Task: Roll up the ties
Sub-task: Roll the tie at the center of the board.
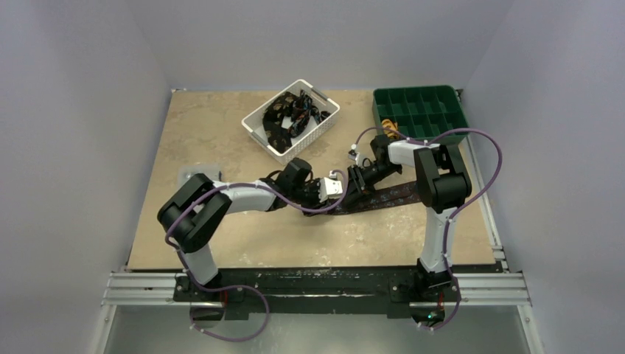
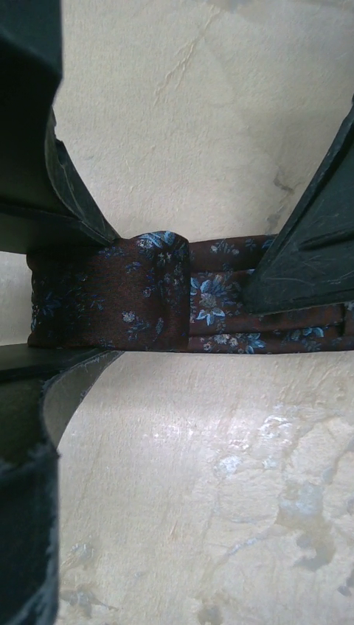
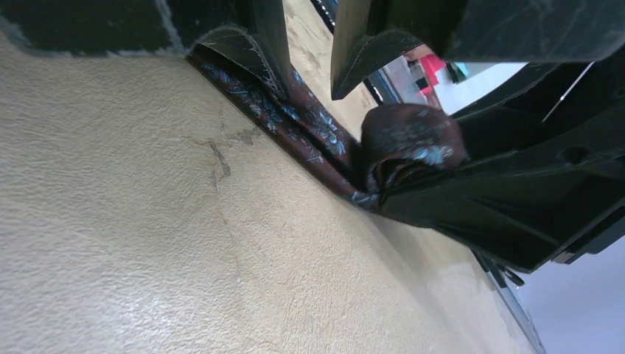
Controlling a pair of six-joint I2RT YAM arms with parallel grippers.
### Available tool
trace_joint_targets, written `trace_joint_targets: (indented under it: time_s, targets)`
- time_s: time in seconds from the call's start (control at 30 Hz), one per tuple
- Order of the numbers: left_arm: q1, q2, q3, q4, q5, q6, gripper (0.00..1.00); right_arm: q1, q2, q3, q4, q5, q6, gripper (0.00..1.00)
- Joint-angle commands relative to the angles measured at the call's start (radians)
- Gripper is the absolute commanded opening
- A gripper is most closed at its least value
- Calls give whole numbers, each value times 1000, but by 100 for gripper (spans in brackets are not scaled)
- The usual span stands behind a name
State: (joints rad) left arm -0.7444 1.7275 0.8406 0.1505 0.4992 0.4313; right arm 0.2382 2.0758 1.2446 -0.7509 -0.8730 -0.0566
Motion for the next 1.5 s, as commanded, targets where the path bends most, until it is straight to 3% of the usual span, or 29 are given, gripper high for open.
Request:
trace_joint_targets:
  time_s: [0.0,0.23,0.43,0.7,1.0,1.13,1.23,1.37,1.47]
  targets:
    - [8,62,79,-255,-34,88,30,-5,27,-1,36,188,-64,31]
    - [-10,102,115,-322,-109,98,32,1,-104,-5,71,-30,-34,46]
    - [-30,115,128,-334,-127,85,34,14,-131,-35,158,-111,89,54]
    - [-40,124,124,-340,-137,84,35,57,-133,-87,295,-151,199,57]
    - [-46,137,136,-344,-147,89,36,114,-106,-76,330,-145,218,58]
    - [-47,148,145,-347,-152,85,36,124,-78,-52,284,-127,179,49]
    - [-47,154,155,-358,-154,82,36,125,-55,-31,230,-111,122,32]
    - [-49,155,157,-358,-161,77,38,125,-27,-24,185,-89,48,0]
    - [-49,142,150,-341,-166,65,45,124,-21,-36,175,-58,1,0]
